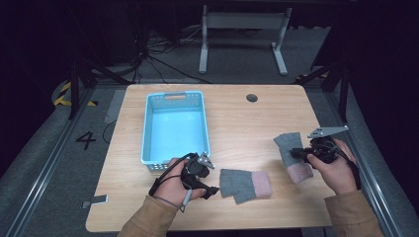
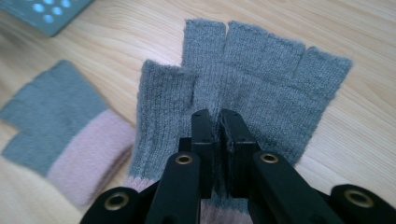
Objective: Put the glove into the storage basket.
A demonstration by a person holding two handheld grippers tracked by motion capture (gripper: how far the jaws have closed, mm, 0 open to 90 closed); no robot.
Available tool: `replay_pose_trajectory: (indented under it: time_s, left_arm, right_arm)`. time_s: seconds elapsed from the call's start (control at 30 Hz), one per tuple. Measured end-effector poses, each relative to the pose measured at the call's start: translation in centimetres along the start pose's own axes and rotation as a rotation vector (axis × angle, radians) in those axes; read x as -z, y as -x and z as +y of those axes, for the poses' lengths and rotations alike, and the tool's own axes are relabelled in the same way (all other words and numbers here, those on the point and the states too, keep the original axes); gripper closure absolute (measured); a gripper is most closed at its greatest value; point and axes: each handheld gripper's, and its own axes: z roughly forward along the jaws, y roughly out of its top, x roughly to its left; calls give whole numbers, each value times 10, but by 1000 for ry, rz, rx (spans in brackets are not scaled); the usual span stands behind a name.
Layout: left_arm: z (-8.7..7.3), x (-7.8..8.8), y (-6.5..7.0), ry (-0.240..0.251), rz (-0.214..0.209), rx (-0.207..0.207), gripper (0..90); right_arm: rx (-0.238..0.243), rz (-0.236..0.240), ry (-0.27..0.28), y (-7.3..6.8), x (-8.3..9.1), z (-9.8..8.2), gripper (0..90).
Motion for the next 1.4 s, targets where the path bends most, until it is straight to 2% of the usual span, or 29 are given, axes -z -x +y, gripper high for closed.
replay_pose_trajectory:
  time_s: [0.13,0.2,0.37,0.4,0.47,0.5,0.53,0.6,0.63,0.77,0.93,1.0,1.03,1.07,1.1,1.27,1.33,1.4]
  left_arm:
    - [0,0,0,5,-1,1,367]
    - [0,0,0,6,0,2,366]
    - [0,0,0,7,-1,2,366]
    - [0,0,0,7,-1,2,366]
    - [0,0,1,9,1,1,366]
    - [0,0,1,9,1,1,365]
    - [0,-1,1,12,1,1,365]
    - [0,-1,1,14,-3,4,365]
    - [0,-1,1,19,-5,9,366]
    - [0,-2,1,28,-10,12,372]
    - [1,-4,2,34,-7,8,377]
    - [1,-6,3,24,0,1,365]
    - [1,-9,5,11,17,12,350]
    - [1,-9,5,11,17,12,350]
    - [2,-10,5,4,27,-2,351]
    - [2,-10,5,18,37,-20,353]
    - [3,-9,4,16,43,-28,415]
    - [3,-9,3,17,31,-34,466]
  right_arm:
    - [25,19,1,-7,1,3,856]
    - [50,51,5,-14,2,6,855]
    - [114,95,1,-25,-2,9,855]
    - [114,95,1,-25,-2,9,855]
    - [148,122,-3,-33,-7,11,854]
    - [148,122,-3,-33,-7,11,854]
    - [175,148,-8,-38,-11,12,854]
    - [185,157,-11,-40,-12,13,854]
    - [204,180,-15,-44,-15,14,854]
    - [241,214,-29,-51,-21,15,854]
    - [271,238,-44,-58,-26,15,854]
    - [284,250,-55,-62,-30,15,853]
    - [300,260,-60,-65,-33,15,852]
    - [300,260,-60,-65,-33,15,852]
    - [310,267,-67,-67,-35,15,852]
    - [334,280,-82,-72,-40,14,852]
    - [345,287,-91,-75,-43,14,852]
    - [362,294,-102,-78,-47,13,852]
